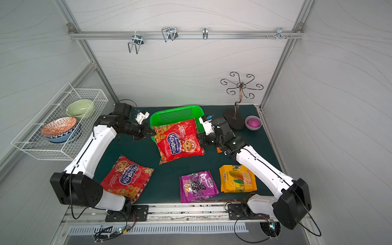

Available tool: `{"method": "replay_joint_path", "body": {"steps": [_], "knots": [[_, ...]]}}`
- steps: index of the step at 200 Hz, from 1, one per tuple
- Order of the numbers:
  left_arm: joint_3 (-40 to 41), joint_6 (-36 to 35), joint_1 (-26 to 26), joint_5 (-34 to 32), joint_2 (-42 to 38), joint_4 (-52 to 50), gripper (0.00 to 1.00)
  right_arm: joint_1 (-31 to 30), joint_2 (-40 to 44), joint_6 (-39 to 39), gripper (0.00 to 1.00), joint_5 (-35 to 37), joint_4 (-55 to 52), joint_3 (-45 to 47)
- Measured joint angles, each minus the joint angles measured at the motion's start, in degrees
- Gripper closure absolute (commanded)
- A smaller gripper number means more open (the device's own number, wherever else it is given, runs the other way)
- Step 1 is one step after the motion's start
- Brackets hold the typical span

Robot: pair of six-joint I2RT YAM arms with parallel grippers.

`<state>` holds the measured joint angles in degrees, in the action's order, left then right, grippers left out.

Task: Put the candies in the basket
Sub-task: Pick up the candy at the center of the board, then place the candy in the basket.

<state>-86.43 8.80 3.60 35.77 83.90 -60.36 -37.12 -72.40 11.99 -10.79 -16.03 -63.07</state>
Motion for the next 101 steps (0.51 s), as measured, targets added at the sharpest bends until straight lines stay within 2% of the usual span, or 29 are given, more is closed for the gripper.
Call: {"method": "replay_joint_path", "body": {"steps": [31,63,101], "knots": [[-4.3,-0.7,-0.2,-3.0,0.1,-0.2,1.00,0.0,-3.7,-0.5,1.00,1.5,0.3,-5.2],[-11.1,-0.3,-0.5,-7.0,3.6,-0.2,1.00,0.3,-9.4,-1.3,1.00,2.6,0.6,-10.9],[-14.8,0.9,-0.7,-10.0,7.5,2.7,1.00,1.9,-15.9,-0.8,1.00,2.6,1.0,-17.1]]}}
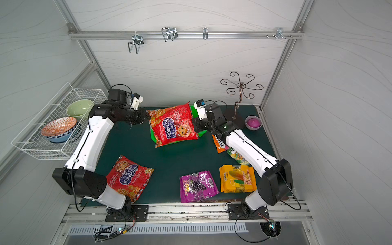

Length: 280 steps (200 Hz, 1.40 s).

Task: Put the candies in the basket
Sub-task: Place the candy in the basket.

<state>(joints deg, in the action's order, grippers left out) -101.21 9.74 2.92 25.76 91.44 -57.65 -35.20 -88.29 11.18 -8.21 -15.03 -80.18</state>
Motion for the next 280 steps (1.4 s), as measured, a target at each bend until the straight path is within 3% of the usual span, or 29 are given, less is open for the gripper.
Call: {"method": "replay_joint_path", "body": {"steps": [99,221,280], "knots": [[-3.7,-0.5,-0.3,-7.8,16.0,7.4,1.00,1.0,-22.2,1.4,1.00,0.1,-0.1,-13.8],[-15.2,-2.0,-0.4,-11.7,35.5,9.0,1.00,2.3,-37.0,4.1,1.00,-0.4,-1.3,-23.9],[-15.6,-2.5,0.2,-14.4,37.8,8.2,1.00,2.3,-41.0,4.1,1.00,-0.2,-2.1,-26.0]]}}
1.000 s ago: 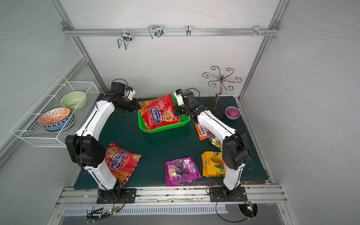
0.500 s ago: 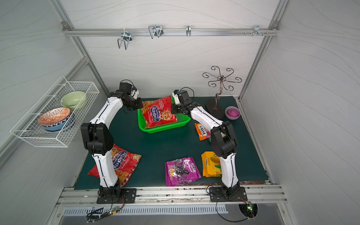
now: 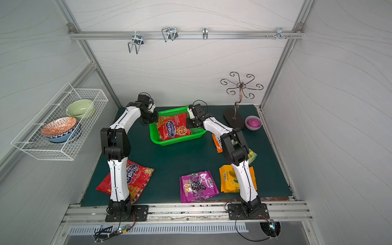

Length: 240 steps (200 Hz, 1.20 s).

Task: Put the candies in the basket
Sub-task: Place the candy in the basket.

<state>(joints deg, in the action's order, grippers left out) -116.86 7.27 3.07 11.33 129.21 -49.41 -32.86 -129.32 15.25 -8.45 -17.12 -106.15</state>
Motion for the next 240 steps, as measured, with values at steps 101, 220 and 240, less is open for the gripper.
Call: {"method": "replay_joint_path", "body": {"steps": [101,220,240], "knots": [[-6.1,2.8,1.0,-2.8,4.5,-4.7,0.84,0.3,-4.5,-0.2,1.00,-0.4,-0.5,-2.7],[-6.2,0.9,3.8,5.4,-13.1,-5.3,0.61,0.8,-3.9,0.0,0.70,-1.5,-1.4,-1.5],[-6.2,-1.9,4.3,7.6,-15.4,-7.1,0.57,0.8,0.2,-1.4,0.68,-1.5,-2.0,-0.2]]}}
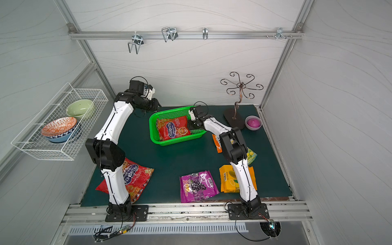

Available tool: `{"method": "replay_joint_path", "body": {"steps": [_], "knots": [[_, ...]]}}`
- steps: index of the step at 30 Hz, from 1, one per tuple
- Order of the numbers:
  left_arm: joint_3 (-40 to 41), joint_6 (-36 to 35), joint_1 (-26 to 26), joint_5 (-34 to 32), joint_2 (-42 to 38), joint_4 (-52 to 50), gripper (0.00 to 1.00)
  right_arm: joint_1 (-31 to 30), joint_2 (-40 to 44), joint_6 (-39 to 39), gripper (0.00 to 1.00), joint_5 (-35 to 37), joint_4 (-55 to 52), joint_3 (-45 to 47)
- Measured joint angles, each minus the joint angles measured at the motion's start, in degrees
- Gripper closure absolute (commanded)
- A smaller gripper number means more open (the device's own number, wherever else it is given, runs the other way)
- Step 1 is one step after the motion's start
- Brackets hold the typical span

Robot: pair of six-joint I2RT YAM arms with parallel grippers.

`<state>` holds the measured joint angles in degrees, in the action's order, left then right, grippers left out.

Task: Put the candies in the basket
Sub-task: Place the candy in the basket, then move the candy to the center of the board.

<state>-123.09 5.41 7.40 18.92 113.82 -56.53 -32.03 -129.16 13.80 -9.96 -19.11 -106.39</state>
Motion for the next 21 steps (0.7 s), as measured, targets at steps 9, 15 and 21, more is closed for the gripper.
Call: {"method": "replay_joint_path", "body": {"steps": [9,15,21], "knots": [[7.5,-8.9,0.4,4.3,-9.1,-5.8,0.55,-1.5,20.4,-12.3,0.07,7.9,-0.6,4.6],[17.8,-14.8,0.2,2.8,-17.7,-8.7,0.55,-5.9,34.5,-23.0,0.01,19.3,2.7,16.4],[28.8,-19.2,-3.2,-1.4,-24.5,-10.6,0.55,-6.2,43.9,-32.3,0.01,10.5,-0.5,25.7]]}}
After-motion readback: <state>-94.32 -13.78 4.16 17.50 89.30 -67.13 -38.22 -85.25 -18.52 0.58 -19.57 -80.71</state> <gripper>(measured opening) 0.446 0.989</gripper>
